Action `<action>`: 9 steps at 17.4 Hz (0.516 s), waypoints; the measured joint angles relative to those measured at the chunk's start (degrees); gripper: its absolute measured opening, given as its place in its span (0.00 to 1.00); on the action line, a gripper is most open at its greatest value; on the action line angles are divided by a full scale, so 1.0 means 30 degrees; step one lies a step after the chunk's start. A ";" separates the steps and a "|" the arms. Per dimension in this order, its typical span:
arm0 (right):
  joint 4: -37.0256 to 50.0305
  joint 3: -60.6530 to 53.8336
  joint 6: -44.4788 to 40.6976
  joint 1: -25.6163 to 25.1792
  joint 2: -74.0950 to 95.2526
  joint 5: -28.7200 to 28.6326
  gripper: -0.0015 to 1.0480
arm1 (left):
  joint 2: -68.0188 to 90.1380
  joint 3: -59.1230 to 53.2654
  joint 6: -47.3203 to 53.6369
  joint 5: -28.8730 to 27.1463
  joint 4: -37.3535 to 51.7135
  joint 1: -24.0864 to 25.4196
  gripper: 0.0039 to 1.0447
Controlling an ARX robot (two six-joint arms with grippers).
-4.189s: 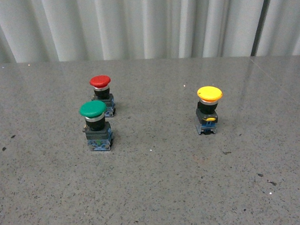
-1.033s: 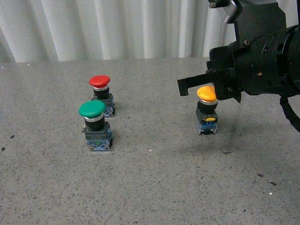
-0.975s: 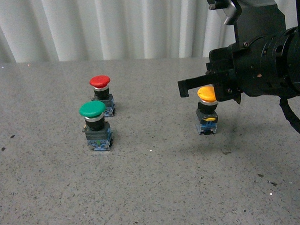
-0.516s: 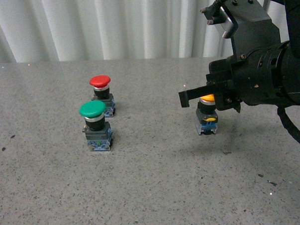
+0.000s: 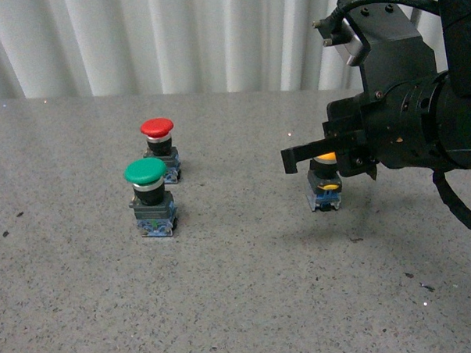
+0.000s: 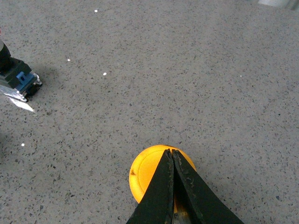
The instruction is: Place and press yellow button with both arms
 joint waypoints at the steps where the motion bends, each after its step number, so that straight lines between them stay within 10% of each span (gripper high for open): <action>1: 0.0109 -0.0058 0.0015 0.0007 -0.0109 0.0000 0.02 | 0.0000 0.0000 0.0000 0.0000 0.0000 0.0000 0.94; 9: 0.5610 -0.1268 0.2404 0.0284 -0.5428 -0.0423 0.02 | 0.0000 0.0000 0.0000 0.0000 0.0007 0.0000 0.94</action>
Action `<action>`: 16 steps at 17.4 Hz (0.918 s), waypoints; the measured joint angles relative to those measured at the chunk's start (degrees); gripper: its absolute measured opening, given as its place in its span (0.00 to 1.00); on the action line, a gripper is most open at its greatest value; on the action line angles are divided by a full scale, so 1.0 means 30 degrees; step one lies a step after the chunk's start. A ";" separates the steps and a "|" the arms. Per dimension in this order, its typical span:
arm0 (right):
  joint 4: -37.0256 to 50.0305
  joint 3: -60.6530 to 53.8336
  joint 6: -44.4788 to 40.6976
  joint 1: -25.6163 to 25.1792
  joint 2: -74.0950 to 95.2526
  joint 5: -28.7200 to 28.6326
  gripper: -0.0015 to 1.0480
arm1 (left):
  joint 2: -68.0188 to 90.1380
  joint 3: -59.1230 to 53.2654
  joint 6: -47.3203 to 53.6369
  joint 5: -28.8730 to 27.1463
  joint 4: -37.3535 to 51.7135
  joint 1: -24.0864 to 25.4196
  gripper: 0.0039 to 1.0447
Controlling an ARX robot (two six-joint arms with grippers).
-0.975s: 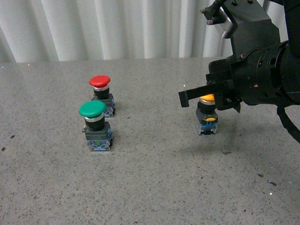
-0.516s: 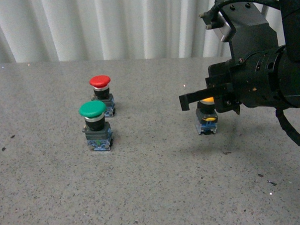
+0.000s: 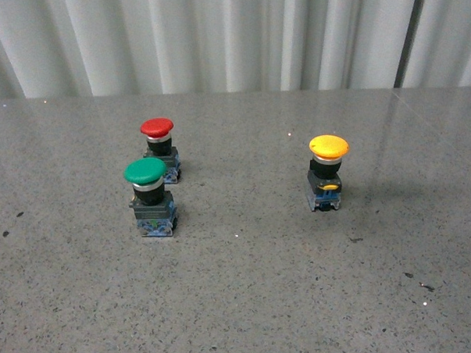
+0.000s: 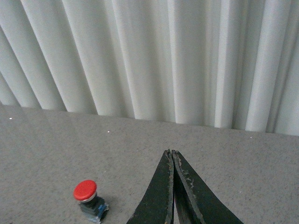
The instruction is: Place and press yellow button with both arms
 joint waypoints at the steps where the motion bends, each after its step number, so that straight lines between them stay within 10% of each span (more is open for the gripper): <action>1: -0.0073 -0.0852 0.0466 0.0044 -0.0903 -0.0095 0.02 | 0.0000 0.0000 0.0000 0.0000 -0.0007 0.0000 0.94; 7: -0.3242 -0.7111 0.2025 -0.1166 -1.0761 -0.1166 0.02 | 0.0000 0.0000 0.0000 0.0000 -0.0007 0.0000 0.94; 10: -0.7854 -0.9515 -0.0721 -0.2820 -1.5956 0.3111 0.02 | 0.0000 0.0000 0.0000 -0.0007 -0.0007 0.0000 0.94; 13: -1.1009 -1.1737 -0.1960 -0.7410 -2.1806 -0.0284 0.02 | 0.0000 0.0000 0.0000 0.0007 0.0000 0.0000 0.94; 16: -1.0958 -1.2874 -0.2200 -0.7869 -2.3795 -0.0969 0.02 | 0.0000 0.0000 0.0000 0.0000 -0.0007 0.0000 0.94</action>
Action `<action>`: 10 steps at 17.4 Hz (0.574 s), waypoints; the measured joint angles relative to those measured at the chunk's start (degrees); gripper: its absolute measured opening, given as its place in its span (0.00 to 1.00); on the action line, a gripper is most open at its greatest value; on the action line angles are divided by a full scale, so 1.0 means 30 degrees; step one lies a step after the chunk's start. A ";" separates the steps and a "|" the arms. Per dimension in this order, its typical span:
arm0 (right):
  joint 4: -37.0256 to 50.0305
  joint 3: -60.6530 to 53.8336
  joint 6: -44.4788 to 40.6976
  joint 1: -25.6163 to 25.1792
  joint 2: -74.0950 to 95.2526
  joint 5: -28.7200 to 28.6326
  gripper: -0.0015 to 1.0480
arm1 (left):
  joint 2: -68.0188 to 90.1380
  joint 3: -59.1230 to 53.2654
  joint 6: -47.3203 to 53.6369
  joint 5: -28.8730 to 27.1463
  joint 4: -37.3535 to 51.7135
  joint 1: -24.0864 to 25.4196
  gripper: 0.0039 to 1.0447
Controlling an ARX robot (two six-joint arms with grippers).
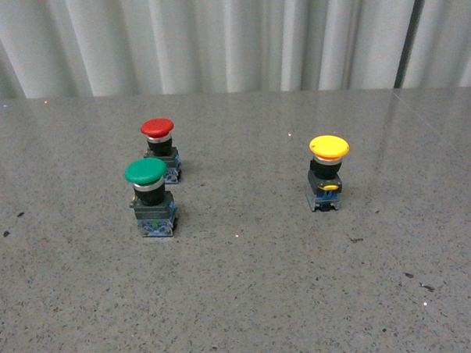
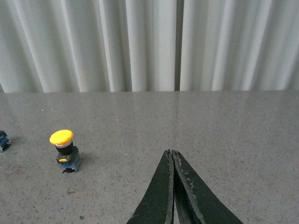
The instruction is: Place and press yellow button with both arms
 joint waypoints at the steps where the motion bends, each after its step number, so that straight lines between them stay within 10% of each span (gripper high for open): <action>1: -0.1843 -0.0328 -0.0058 -0.0022 -0.1297 -0.0051 0.02 | 0.0000 0.0000 0.0000 0.0000 0.0000 0.0000 0.94; 10: -0.1683 -0.1654 -0.0182 -0.0022 -0.3206 0.0000 0.02 | 0.0000 0.0000 0.0000 0.0000 0.0007 0.0000 0.94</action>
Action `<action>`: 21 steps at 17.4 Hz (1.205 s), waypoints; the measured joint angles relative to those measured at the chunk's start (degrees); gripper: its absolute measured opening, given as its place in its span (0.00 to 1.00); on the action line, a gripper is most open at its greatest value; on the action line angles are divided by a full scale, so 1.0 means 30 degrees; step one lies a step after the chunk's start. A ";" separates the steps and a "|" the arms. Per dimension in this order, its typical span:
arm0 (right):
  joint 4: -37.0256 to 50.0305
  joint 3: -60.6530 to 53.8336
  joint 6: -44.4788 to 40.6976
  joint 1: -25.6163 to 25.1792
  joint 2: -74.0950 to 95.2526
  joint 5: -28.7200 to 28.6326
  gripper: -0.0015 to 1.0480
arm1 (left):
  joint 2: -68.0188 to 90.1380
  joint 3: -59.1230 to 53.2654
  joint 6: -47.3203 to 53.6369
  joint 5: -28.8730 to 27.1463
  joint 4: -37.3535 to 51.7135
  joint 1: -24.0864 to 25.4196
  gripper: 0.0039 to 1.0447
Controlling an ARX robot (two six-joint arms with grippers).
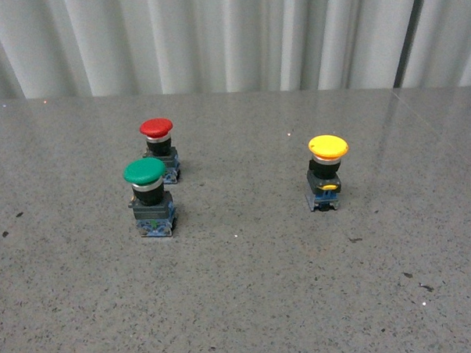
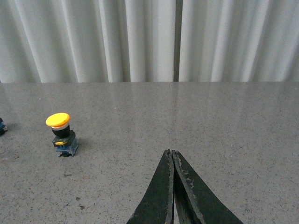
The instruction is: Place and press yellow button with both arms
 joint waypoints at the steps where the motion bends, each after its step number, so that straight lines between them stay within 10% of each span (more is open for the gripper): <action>1: 0.0007 -0.0095 0.0000 0.0000 -0.0058 -0.0007 0.02 | 0.0000 0.0000 0.0000 0.0000 0.0000 0.0000 0.94; 10: 0.0051 -0.0889 -0.0029 0.0000 -0.0911 0.0000 0.05 | 0.0000 0.0000 0.0000 0.0000 0.0000 0.0000 0.94; 19: 0.0051 -0.0889 -0.0022 0.0000 -0.0911 -0.0007 0.90 | 0.0000 0.0000 0.0000 0.0000 0.0000 0.0000 0.94; 21: 0.0051 -0.0889 -0.0022 0.0000 -0.0911 -0.0007 0.94 | 0.0000 0.0000 0.0000 0.0000 -0.0007 0.0000 0.94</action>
